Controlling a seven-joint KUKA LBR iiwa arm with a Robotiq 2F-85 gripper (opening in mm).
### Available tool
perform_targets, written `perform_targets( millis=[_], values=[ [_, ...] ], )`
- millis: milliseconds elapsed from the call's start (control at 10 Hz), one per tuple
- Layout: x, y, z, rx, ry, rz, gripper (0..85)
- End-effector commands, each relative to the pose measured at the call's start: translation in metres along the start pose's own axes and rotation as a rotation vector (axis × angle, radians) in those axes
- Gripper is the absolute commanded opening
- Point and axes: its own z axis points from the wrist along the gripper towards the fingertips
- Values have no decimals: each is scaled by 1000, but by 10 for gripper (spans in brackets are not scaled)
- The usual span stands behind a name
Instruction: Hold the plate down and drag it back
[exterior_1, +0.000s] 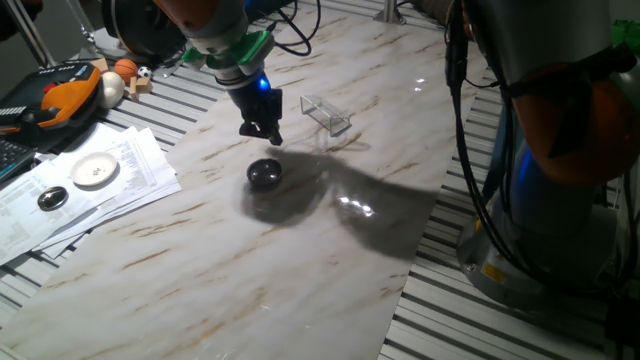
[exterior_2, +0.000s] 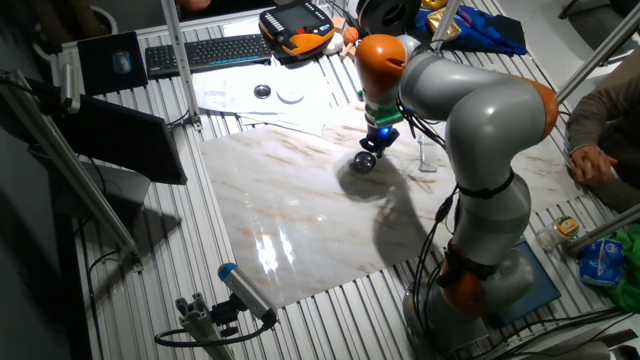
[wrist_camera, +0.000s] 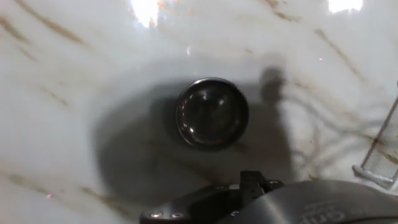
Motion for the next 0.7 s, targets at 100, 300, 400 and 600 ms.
perform_targets(
  millis=[100,300,400,600],
  values=[
    [-1,2,1,0,-8,-19,0],
    [-2,5,2,-9,-13,-27,0],
    [-3,5,3,-18,-10,-32,0],
    [-4,5,3,-17,-13,-33,0]
  ],
)
